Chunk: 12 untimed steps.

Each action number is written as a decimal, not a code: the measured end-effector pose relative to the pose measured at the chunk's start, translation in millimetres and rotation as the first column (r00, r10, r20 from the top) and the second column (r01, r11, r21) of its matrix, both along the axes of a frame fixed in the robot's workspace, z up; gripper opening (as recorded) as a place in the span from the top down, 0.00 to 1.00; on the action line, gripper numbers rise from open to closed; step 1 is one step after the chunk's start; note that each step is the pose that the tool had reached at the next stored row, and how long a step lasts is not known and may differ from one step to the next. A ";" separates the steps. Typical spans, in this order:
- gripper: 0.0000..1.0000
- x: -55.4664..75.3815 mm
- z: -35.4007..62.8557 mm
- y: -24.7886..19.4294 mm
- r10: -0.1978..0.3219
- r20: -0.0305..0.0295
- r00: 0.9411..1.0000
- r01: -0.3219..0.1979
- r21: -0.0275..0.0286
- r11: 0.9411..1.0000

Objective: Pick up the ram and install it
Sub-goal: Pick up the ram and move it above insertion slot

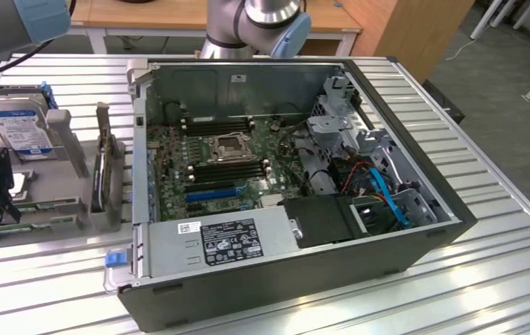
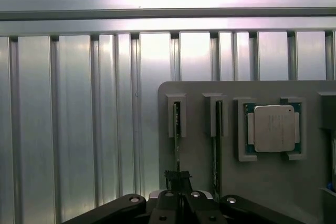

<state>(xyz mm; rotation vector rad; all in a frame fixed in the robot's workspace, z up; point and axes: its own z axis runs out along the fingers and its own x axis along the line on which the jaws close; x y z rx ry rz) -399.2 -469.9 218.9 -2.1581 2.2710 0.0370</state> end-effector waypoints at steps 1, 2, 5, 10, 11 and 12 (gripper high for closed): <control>0.89 0.0 0.0 0.0 0.000 0.000 1.000 0.000 0.000 1.000; 0.89 0.0 0.0 0.0 0.000 0.000 1.000 0.000 0.000 1.000; 0.89 0.0 0.0 0.0 0.000 0.000 1.000 0.000 0.000 1.000; 0.84 0.0 0.0 0.0 0.000 0.000 1.000 0.000 0.000 1.000; 0.84 0.0 0.0 0.0 0.000 0.000 1.000 0.000 0.000 1.000; 0.76 0.0 0.0 0.0 0.000 0.000 1.000 0.000 0.000 1.000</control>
